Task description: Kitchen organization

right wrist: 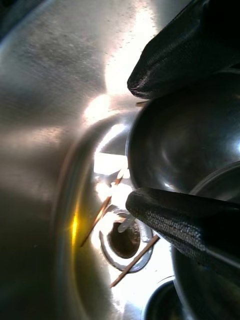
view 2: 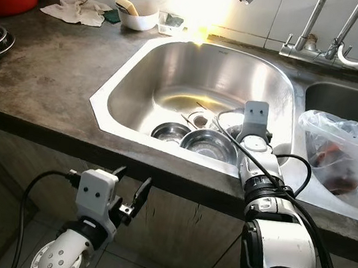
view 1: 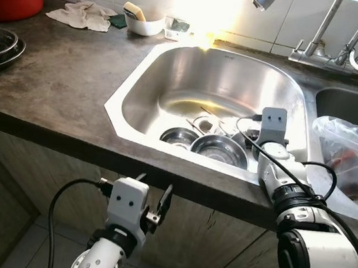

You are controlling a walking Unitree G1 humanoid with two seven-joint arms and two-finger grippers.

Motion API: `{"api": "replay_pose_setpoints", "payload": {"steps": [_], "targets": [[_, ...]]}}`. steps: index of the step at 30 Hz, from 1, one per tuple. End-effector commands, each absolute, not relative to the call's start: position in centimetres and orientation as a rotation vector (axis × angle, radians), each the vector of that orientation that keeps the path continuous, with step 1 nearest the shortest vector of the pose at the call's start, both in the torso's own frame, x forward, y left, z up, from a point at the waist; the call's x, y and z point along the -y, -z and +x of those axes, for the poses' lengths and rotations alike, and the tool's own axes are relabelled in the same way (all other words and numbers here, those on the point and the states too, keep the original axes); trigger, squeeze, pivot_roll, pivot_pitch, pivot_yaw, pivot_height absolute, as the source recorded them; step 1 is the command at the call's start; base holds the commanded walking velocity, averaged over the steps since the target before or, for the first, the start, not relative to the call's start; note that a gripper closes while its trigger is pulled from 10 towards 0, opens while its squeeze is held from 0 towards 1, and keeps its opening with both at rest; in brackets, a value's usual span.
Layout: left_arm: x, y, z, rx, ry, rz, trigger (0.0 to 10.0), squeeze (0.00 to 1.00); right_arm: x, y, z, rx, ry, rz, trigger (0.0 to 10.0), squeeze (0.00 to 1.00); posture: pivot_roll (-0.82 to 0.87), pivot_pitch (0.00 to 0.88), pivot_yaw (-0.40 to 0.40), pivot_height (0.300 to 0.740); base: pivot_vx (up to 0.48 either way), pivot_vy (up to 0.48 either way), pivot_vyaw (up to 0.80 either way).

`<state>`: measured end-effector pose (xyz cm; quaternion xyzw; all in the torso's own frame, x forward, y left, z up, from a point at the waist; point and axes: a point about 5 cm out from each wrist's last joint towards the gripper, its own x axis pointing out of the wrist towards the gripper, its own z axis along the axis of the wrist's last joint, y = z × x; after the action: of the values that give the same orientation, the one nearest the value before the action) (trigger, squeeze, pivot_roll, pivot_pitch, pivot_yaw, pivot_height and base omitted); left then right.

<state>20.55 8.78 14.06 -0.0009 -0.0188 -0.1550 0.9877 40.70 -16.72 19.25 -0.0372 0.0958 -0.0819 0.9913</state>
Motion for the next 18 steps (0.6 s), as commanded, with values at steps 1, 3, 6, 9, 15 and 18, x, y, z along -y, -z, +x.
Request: {"api": "replay_pose_setpoints", "payload": {"steps": [1, 3, 6, 9, 15, 18], "targets": [[-8.8, -13.6, 20.6, 0.015, 0.308, 0.005, 10.0, 0.0, 16.9, -19.8, 40.5, -0.143, 0.183, -0.048, 10.0, 0.0, 0.08, 0.151, -0.056, 0.74, 0.0, 0.0, 0.0], [-8.9, -13.6, 20.8, 0.021, 0.303, 0.009, 10.0, 0.0, 16.0, -20.8, 39.6, -0.026, 0.15, -0.068, 10.0, 0.0, 0.08, 0.141, -0.053, 0.74, 0.0, 0.0, 0.0], [-9.1, -13.6, 21.0, 0.024, 0.297, 0.011, 10.0, 0.0, 15.3, -21.4, 38.0, 0.086, 0.109, -0.032, 10.0, 0.0, 0.07, 0.136, -0.048, 0.74, 0.0, 0.0, 0.0], [-9.2, -13.6, 21.2, 0.027, 0.293, 0.014, 10.0, 0.0, 14.9, -21.6, 36.1, 0.151, 0.027, -0.032, 10.0, 0.0, 0.07, 0.124, -0.045, 0.74, 0.0, 0.0, 0.0], [-9.6, -13.4, 21.3, 0.025, 0.286, 0.012, 10.0, 0.0, 13.1, -20.5, 30.1, 0.236, -0.195, -0.044, 10.0, 0.0, 0.04, 0.109, -0.025, 0.74, 0.0, 0.0, 0.0], [-9.6, -13.3, 21.4, 0.024, 0.287, 0.011, 10.0, 0.0, 12.7, -20.1, 28.4, 0.252, -0.23, -0.037, 10.0, 0.0, 0.04, 0.1, -0.027, 0.74, 0.0, 0.0, 0.0]]}}
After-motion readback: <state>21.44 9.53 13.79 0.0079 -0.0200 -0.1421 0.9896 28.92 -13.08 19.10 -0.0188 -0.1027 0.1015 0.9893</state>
